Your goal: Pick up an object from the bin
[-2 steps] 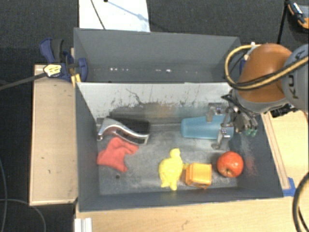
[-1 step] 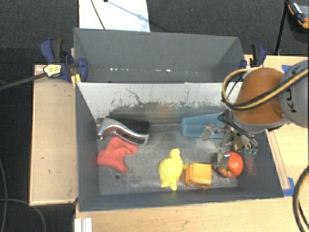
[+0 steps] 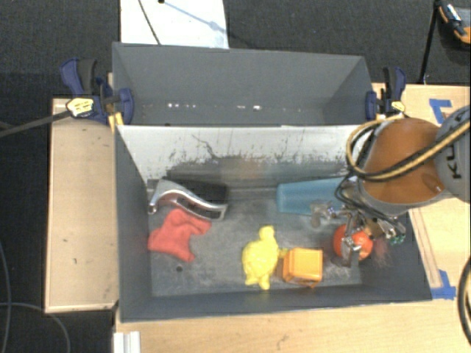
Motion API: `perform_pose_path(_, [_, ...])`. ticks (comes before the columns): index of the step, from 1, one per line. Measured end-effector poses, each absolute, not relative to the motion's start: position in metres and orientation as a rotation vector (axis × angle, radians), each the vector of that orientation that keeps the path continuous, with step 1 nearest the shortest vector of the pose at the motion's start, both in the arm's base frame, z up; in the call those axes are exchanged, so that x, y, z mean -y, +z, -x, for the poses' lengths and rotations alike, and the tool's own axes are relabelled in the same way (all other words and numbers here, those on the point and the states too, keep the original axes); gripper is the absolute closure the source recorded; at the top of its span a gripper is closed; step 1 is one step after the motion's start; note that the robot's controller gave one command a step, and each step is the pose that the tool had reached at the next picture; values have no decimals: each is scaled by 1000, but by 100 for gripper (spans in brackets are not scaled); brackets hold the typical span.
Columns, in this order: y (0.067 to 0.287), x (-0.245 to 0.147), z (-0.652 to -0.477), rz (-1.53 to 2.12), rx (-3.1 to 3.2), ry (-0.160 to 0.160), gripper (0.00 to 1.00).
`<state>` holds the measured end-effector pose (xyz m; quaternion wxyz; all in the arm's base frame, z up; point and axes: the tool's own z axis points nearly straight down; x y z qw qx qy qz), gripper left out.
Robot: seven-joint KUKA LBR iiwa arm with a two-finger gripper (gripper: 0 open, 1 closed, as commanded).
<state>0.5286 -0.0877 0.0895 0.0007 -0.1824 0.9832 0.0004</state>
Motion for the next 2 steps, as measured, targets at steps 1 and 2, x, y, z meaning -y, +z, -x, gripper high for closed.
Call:
perform_pose_path(1, [73, 110, -513, 364, -3118, 1, 0])
perform_pose_path(2, [71, 135, -509, 465, -3101, 0, 0])
